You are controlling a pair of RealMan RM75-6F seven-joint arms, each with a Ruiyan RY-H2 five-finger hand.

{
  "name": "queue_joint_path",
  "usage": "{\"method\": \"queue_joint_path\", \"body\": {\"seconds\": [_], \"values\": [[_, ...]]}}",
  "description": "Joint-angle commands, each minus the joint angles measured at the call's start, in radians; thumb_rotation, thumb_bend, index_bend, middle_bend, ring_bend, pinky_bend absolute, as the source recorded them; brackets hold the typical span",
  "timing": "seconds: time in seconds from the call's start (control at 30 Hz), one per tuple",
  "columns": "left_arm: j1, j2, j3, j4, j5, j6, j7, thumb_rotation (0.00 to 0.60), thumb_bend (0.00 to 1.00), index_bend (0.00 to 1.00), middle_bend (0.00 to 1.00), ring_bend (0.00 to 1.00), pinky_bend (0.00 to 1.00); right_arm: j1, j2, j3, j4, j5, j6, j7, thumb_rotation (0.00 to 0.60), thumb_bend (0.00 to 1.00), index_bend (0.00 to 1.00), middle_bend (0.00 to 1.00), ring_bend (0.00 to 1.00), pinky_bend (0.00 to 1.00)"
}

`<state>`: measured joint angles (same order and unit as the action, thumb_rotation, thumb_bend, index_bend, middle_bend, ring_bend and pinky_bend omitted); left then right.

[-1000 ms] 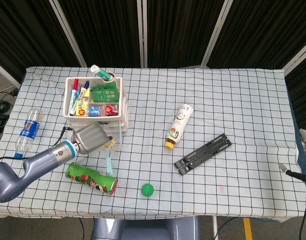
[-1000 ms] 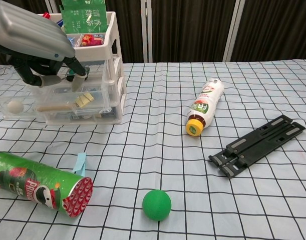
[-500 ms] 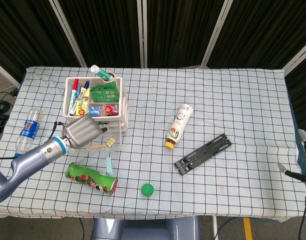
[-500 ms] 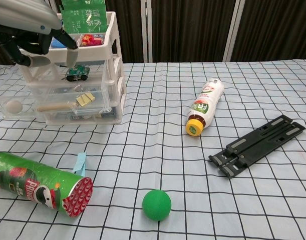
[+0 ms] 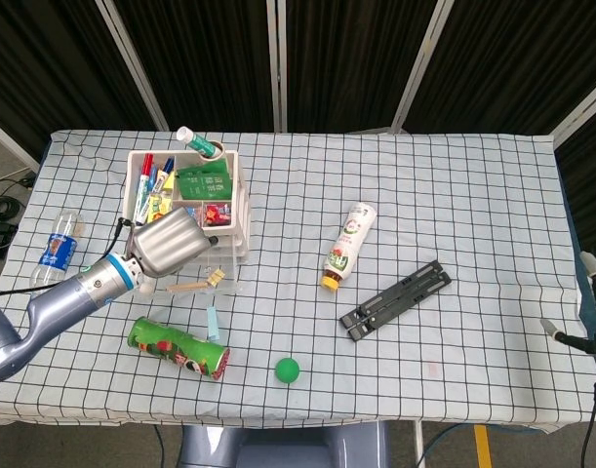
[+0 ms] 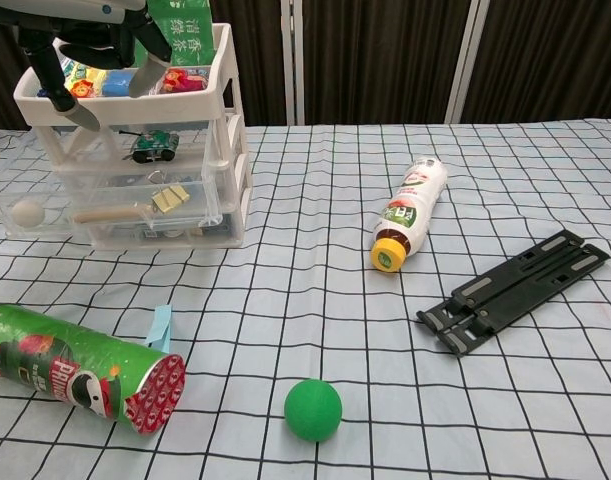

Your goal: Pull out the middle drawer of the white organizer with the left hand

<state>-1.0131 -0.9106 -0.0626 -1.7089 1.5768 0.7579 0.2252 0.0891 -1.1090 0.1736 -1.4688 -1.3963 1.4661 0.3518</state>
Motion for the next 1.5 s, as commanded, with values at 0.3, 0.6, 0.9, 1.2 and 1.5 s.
{"method": "queue_joint_path", "body": {"seconds": [0.3, 0.6, 0.9, 1.2, 1.5], "values": [[-0.031, -0.071, 0.019, 0.064, 0.058, -0.062, -0.002, 0.600, 0.07, 0.60, 0.88, 0.82, 0.73, 0.003, -0.003, 0.003, 0.006, 0.008, -0.008, -0.003, 0.600, 0.03, 0.00, 0.00, 0.00, 0.00], [-0.053, -0.078, 0.018, 0.063, 0.034, -0.125, 0.011, 0.600, 0.15, 0.55, 0.88, 0.82, 0.73, 0.004, -0.004, 0.006, 0.012, 0.016, -0.013, 0.001, 0.600, 0.03, 0.00, 0.00, 0.00, 0.00], [-0.065, -0.097, 0.021, 0.065, 0.021, -0.162, 0.033, 0.600, 0.24, 0.54, 0.88, 0.82, 0.73, 0.003, -0.002, 0.008, 0.014, 0.018, -0.013, 0.007, 0.600, 0.03, 0.00, 0.00, 0.00, 0.00], [-0.071, -0.113, 0.022, 0.080, 0.007, -0.182, 0.053, 0.600, 0.24, 0.52, 0.88, 0.82, 0.73, 0.003, -0.001, 0.009, 0.016, 0.020, -0.015, 0.010, 0.600, 0.03, 0.00, 0.00, 0.00, 0.00], [-0.082, -0.140, 0.020, 0.091, -0.006, -0.197, 0.067, 0.600, 0.24, 0.50, 0.88, 0.82, 0.73, 0.002, 0.000, 0.012, 0.017, 0.024, -0.016, 0.012, 0.600, 0.03, 0.00, 0.00, 0.00, 0.00]]}}
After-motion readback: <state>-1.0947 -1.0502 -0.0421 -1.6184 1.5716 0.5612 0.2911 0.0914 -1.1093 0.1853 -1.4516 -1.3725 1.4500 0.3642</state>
